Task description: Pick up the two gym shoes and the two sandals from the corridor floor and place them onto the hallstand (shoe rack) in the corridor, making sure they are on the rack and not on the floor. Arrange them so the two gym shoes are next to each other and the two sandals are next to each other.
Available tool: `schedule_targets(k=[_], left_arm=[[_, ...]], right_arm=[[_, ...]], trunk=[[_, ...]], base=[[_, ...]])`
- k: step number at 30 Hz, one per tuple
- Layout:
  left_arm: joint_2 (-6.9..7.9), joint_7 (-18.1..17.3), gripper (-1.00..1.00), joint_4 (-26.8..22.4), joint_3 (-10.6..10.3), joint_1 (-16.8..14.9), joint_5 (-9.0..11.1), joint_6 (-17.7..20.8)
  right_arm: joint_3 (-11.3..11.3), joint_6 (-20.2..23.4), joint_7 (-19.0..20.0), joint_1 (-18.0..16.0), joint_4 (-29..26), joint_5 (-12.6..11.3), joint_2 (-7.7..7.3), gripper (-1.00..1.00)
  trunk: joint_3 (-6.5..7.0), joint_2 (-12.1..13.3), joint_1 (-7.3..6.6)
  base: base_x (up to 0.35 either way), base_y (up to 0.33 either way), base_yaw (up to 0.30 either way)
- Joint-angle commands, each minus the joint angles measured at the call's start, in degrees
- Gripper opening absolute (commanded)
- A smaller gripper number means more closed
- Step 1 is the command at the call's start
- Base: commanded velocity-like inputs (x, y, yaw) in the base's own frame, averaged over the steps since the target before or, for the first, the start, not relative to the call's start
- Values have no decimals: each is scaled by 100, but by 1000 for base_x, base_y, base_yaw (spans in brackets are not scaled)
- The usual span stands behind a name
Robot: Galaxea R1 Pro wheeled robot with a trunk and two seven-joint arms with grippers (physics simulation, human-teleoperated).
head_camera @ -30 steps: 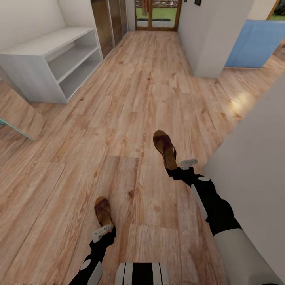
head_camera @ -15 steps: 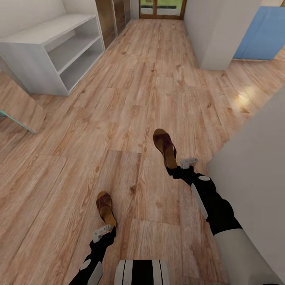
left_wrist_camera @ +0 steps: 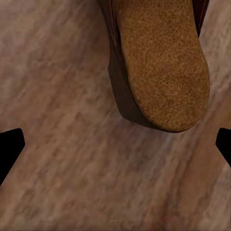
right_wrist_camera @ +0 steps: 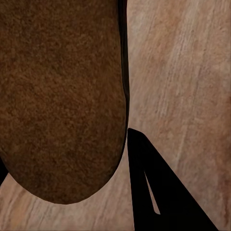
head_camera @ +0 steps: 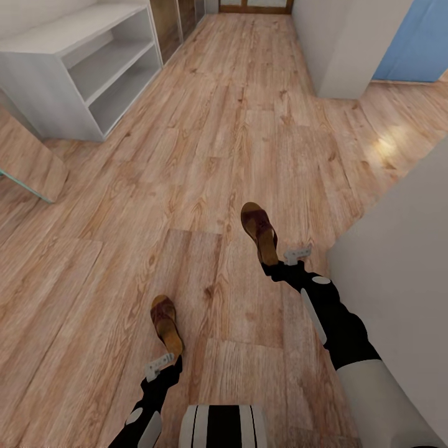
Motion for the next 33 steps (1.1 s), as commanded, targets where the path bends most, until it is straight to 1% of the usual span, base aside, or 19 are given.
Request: schedule_targets(k=[1,12,14,17,19,25,33], left_arm=[[-4,-42,100,3,21,-2,58,-8],[-4,7,100,3,15,-2,51,-12],[-4,108,100,-2,11,-2,49,-10],[-4,359,100,-8,7,-2,55,-8],[-4,438,100,-13,2,-2,56,-8],[-4,466,100,-23,3,-2,55,-14],[-4,461,100,-24,7,-2,54,-16]], right_arm=[[7,35,-9,-2,-7,-22,-4,-100],[7,32,-9,-2,-7,-22,-4,-100],[7,33,-9,-2,-7,-22,-4,-100],[7,32,-9,-2,-7,-22,-4,-100],[7,32,-9,-2,-7,-22,-4,-100],[7,32,-9,-2,-7,-22,-4,-100],[7,34,-9,-2,-7,-22,-4,-100]], trunk=[[-6,-1,-1],[-12,-1,-1],[-12,-1,-1],[-12,-1,-1],[-12,-1,-1],[-12,-1,-1],[-12,-1,-1]], base=[[0,0,0],[0,0,0],[0,0,0],[0,0,0],[0,0,0],[0,0,0],[63,-86,0]])
